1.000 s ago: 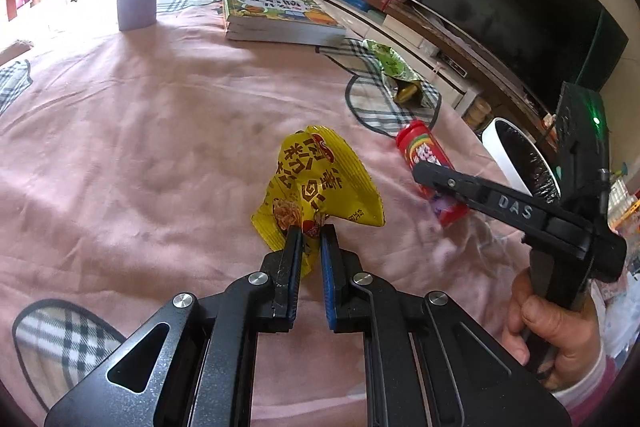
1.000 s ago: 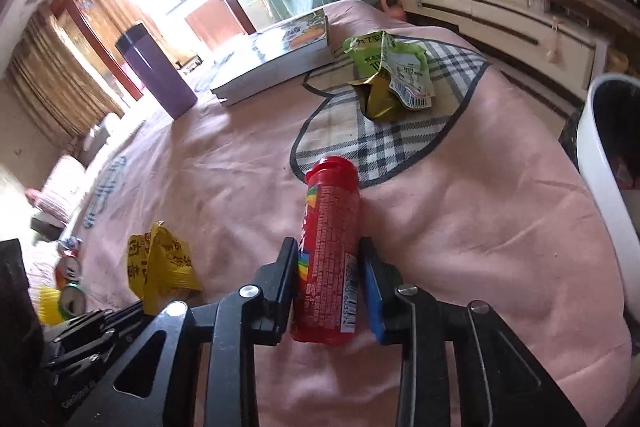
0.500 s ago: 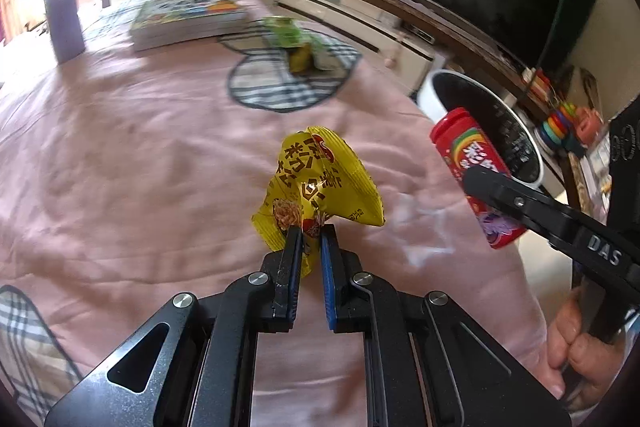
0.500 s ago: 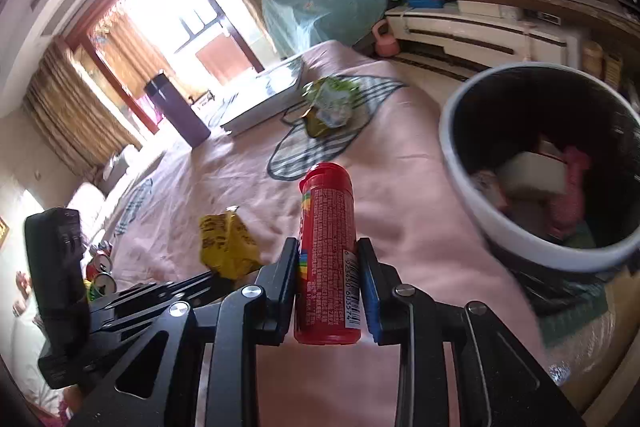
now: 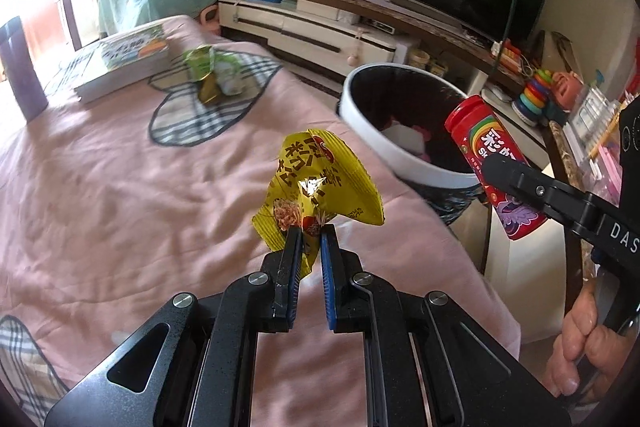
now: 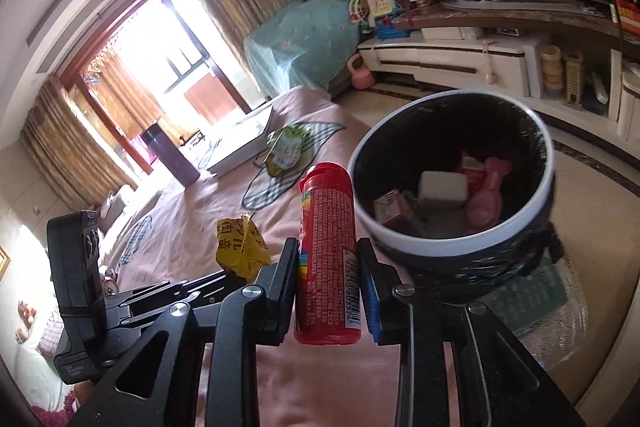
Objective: Collect trash
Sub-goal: 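Carry the yellow wrapper and red tube with both tools over the bin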
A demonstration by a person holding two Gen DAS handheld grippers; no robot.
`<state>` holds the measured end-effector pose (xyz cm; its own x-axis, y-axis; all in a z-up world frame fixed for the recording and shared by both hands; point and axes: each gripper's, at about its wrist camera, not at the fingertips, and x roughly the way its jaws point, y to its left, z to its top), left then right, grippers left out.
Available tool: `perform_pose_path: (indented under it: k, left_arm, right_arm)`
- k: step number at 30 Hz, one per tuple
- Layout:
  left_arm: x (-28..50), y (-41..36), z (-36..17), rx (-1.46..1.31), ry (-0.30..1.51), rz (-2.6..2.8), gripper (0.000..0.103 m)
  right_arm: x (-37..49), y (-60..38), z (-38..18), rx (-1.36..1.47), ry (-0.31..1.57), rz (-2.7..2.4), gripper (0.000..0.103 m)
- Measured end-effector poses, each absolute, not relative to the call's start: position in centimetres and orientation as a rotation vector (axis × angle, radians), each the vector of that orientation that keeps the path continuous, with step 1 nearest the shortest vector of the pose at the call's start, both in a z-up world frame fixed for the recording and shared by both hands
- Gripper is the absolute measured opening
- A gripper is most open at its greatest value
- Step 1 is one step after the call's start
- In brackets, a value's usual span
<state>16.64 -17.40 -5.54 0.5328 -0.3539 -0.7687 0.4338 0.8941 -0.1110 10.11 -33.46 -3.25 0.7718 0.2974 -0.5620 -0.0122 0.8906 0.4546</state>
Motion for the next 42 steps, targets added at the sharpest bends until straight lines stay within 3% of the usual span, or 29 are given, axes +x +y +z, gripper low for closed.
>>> perform_pose_path:
  k: [24, 42]
  left_arm:
    - [20.9, -27.7, -4.2, 0.196, 0.856, -0.571, 0.009]
    - [23.6, -31.1, -5.6, 0.219, 0.891, -0.607, 0.011]
  right_arm:
    - [13.3, -41.8, -3.1, 0.478, 0.664, 0.055, 0.029]
    - [16.0, -44.3, -4.6, 0.519, 0.716, 0.043, 0.029]
